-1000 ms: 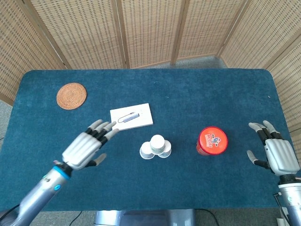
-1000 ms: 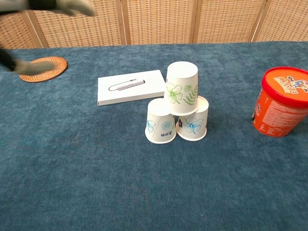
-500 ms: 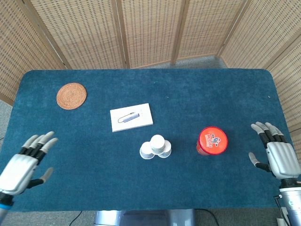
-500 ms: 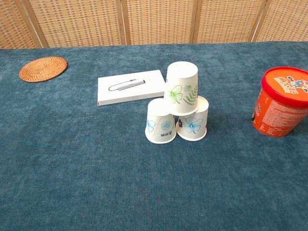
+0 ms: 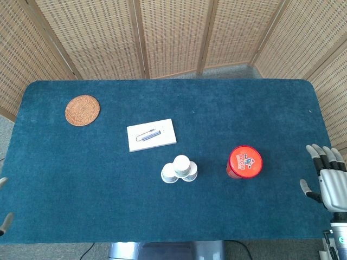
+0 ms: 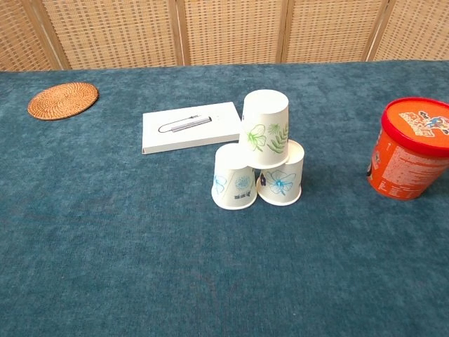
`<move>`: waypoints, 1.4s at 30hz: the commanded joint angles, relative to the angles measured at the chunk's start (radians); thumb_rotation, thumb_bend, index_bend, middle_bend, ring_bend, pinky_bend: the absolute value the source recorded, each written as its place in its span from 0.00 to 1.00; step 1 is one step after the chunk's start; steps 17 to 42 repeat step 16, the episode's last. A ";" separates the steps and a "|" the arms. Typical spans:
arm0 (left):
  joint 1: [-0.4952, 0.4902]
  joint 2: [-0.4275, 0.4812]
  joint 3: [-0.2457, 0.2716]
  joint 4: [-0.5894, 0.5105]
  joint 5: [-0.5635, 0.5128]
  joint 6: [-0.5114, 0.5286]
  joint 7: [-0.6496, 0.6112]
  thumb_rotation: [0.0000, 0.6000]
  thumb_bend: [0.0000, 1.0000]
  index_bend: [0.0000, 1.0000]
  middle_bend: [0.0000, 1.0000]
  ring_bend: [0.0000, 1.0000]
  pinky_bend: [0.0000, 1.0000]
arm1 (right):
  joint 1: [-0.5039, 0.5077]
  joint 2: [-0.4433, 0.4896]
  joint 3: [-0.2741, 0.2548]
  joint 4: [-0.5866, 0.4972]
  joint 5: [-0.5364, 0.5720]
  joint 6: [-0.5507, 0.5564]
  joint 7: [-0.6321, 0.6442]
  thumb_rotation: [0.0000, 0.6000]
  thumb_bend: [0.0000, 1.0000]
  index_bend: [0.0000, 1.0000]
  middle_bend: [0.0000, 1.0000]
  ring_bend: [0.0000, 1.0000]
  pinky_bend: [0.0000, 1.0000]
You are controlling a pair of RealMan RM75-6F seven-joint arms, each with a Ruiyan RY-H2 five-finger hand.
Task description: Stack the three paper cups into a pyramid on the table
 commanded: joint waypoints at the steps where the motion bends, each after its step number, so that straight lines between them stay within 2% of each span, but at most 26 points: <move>1: 0.053 -0.034 -0.002 0.054 0.002 0.024 -0.039 1.00 0.45 0.00 0.00 0.00 0.00 | -0.014 -0.005 -0.010 0.009 -0.007 0.008 0.016 1.00 0.38 0.02 0.00 0.00 0.00; 16: 0.084 -0.068 -0.063 0.081 0.021 -0.017 -0.031 1.00 0.45 0.00 0.00 0.00 0.00 | -0.036 -0.014 -0.027 0.014 -0.055 0.020 0.045 1.00 0.38 0.02 0.00 0.00 0.00; 42: 0.084 -0.068 -0.063 0.081 0.021 -0.017 -0.031 1.00 0.45 0.00 0.00 0.00 0.00 | -0.036 -0.014 -0.027 0.014 -0.055 0.020 0.045 1.00 0.38 0.02 0.00 0.00 0.00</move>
